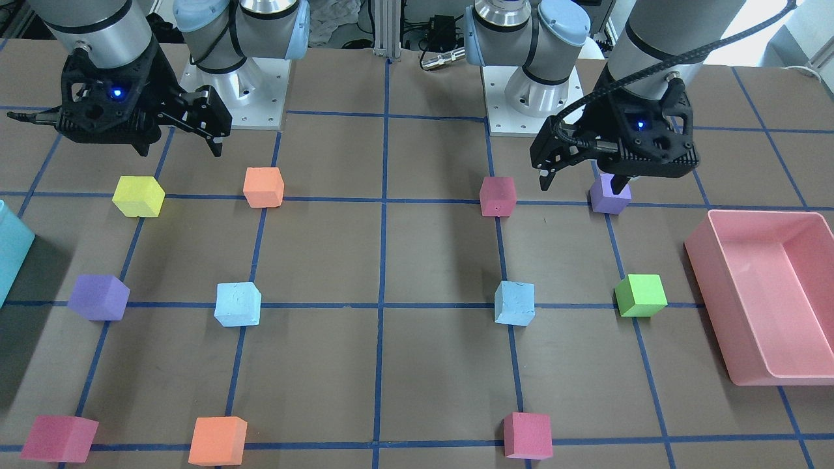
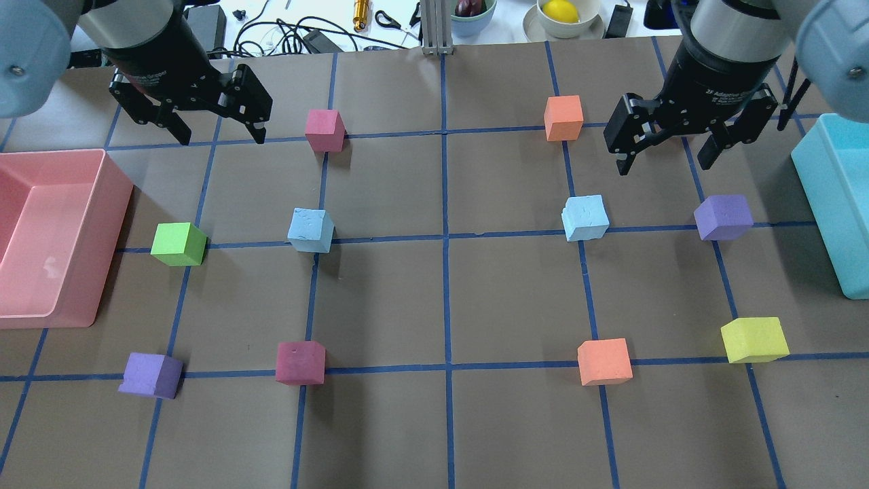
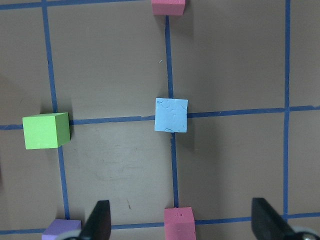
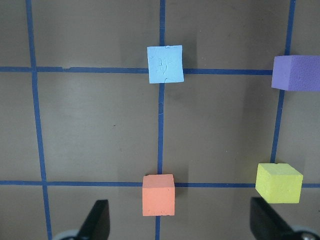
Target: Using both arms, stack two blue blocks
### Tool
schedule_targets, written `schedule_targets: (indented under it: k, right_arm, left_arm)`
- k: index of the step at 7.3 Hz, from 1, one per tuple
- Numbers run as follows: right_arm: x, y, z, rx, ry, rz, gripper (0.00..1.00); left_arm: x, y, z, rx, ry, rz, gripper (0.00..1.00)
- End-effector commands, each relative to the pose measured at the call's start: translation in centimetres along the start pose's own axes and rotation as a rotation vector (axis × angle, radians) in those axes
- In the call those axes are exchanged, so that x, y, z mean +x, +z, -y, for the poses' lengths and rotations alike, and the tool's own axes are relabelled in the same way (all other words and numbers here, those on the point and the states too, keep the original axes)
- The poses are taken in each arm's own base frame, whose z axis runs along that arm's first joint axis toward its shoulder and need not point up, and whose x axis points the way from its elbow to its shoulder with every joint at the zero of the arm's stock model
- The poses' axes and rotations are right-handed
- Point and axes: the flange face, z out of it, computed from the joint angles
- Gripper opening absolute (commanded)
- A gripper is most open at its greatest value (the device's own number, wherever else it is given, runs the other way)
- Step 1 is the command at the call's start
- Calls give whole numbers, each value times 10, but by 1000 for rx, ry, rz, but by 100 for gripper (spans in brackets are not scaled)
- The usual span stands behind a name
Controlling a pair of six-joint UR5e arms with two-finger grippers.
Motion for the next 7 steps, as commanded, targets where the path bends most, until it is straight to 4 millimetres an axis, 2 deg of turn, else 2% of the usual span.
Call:
schedule_targets:
  k: [1, 2, 3, 4, 5, 6, 7]
  right_arm:
    - [1, 2, 0, -4, -3, -6, 100]
    - [0, 1, 0, -2, -3, -5, 100]
    - [1, 2, 0, -4, -3, -8, 100]
    - [1, 2, 0, -4, -3, -6, 100]
    - [1, 3, 2, 2, 3, -8, 100]
    - [1, 18, 8, -29, 7, -6, 100]
    - [5, 63, 31, -115, 7, -3, 100]
  left_arm:
    - [1, 3, 0, -5, 2, 0, 100]
    - [1, 10, -1, -15, 0, -5, 100]
    - [-3, 36, 2, -61, 12, -4, 100]
    - [-2, 66, 14, -38, 0, -8, 100]
    - [-3, 104, 18, -26, 6, -6, 100]
    - [-2, 140, 18, 1, 4, -6, 100]
    - [3, 169, 12, -3, 14, -5, 100]
